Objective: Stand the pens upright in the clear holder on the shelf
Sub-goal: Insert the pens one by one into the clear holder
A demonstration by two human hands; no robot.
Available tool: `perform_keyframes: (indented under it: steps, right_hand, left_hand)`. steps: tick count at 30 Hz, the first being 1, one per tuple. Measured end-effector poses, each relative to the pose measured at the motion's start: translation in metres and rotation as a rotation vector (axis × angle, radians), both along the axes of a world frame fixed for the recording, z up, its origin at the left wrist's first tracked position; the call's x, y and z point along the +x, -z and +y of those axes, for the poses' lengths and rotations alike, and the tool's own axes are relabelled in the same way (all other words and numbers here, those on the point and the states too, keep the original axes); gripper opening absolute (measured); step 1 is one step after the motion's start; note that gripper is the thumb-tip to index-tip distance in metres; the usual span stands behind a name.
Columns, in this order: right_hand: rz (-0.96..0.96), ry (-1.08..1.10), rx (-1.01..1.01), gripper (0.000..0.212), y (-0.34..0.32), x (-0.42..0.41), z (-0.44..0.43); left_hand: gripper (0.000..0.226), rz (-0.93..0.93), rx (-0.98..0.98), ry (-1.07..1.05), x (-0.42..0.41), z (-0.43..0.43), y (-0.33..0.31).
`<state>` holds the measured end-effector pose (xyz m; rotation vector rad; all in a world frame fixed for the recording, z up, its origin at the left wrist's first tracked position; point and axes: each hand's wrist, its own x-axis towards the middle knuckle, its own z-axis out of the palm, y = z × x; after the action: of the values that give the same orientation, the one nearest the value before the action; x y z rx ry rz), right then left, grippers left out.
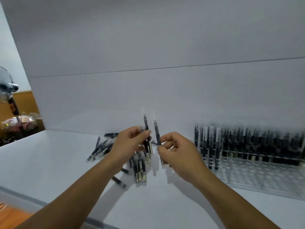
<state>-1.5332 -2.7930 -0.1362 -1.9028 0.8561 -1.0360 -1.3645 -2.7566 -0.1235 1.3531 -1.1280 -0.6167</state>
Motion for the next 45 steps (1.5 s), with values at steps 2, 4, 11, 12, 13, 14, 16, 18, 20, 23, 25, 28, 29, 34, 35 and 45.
perform_keyframes:
  steps: [2, 4, 11, 12, 13, 14, 16, 18, 20, 23, 25, 28, 29, 34, 35, 45]
  right_hand:
    - [0.022, 0.026, -0.049, 0.012, -0.005, -0.022, 0.002]
    - [0.013, 0.067, -0.074, 0.013, -0.007, -0.049, 0.003]
    - [-0.046, 0.293, -0.057, 0.007, -0.004, -0.139, -0.011]
    - [-0.043, 0.324, -0.063, 0.007, -0.004, -0.147, -0.013]
    - [-0.042, 0.353, -0.071, 0.007, -0.004, -0.154, -0.015]
    - [-0.044, 0.382, -0.08, 0.008, -0.005, -0.159, -0.017]
    - [-0.046, 0.426, -0.104, 0.006, -0.007, -0.167, -0.021]
    - [-0.036, 0.435, -0.137, 0.008, -0.01, -0.17, -0.025]
    - [-0.01, 0.434, -0.162, 0.015, -0.013, -0.17, -0.029]
    - [0.039, 0.417, -0.172, 0.008, -0.016, -0.162, -0.035]
    - [0.057, 0.411, -0.17, 0.008, -0.016, -0.155, -0.04]
    - [0.143, 0.403, -0.196, 0.01, -0.013, -0.147, -0.046]
    - [0.181, 0.403, -0.214, 0.009, -0.013, -0.145, -0.047]
    - [0.411, 0.392, -0.224, 0.01, -0.012, -0.141, -0.052]
    - [0.471, 0.388, -0.215, 0.01, -0.011, -0.14, -0.053]
    - [0.585, 0.432, -0.253, 0.018, 0.0, -0.147, -0.046]
  left_hand:
    - [0.021, 0.0, -0.055, 0.027, -0.019, -0.003, 0.002]
    - [0.019, -0.007, -0.101, 0.062, -0.038, -0.005, 0.004]
    - [0.015, -0.016, -0.198, 0.263, -0.108, -0.011, 0.022]
    - [0.015, -0.018, -0.214, 0.284, -0.118, -0.012, 0.024]
    - [0.016, -0.021, -0.226, 0.303, -0.126, -0.012, 0.026]
    - [0.018, -0.028, -0.235, 0.321, -0.133, -0.012, 0.029]
    - [0.019, -0.026, -0.25, 0.348, -0.143, -0.012, 0.037]
    - [0.015, 0.009, -0.261, 0.357, -0.15, -0.01, 0.044]
    - [0.014, 0.037, -0.258, 0.348, -0.152, -0.008, 0.049]
    - [0.015, 0.06, -0.237, 0.361, -0.15, -0.009, 0.054]
    - [0.015, 0.052, -0.216, 0.387, -0.15, -0.009, 0.057]
    - [0.011, 0.1, -0.198, 0.39, -0.15, -0.009, 0.057]
    - [0.01, 0.13, -0.203, 0.384, -0.15, -0.009, 0.056]
    - [0.009, 0.196, -0.227, 0.373, -0.149, -0.011, 0.055]
    - [0.009, 0.197, -0.229, 0.375, -0.149, -0.012, 0.055]
    - [0.009, 0.216, -0.223, 0.389, -0.149, -0.012, 0.056]
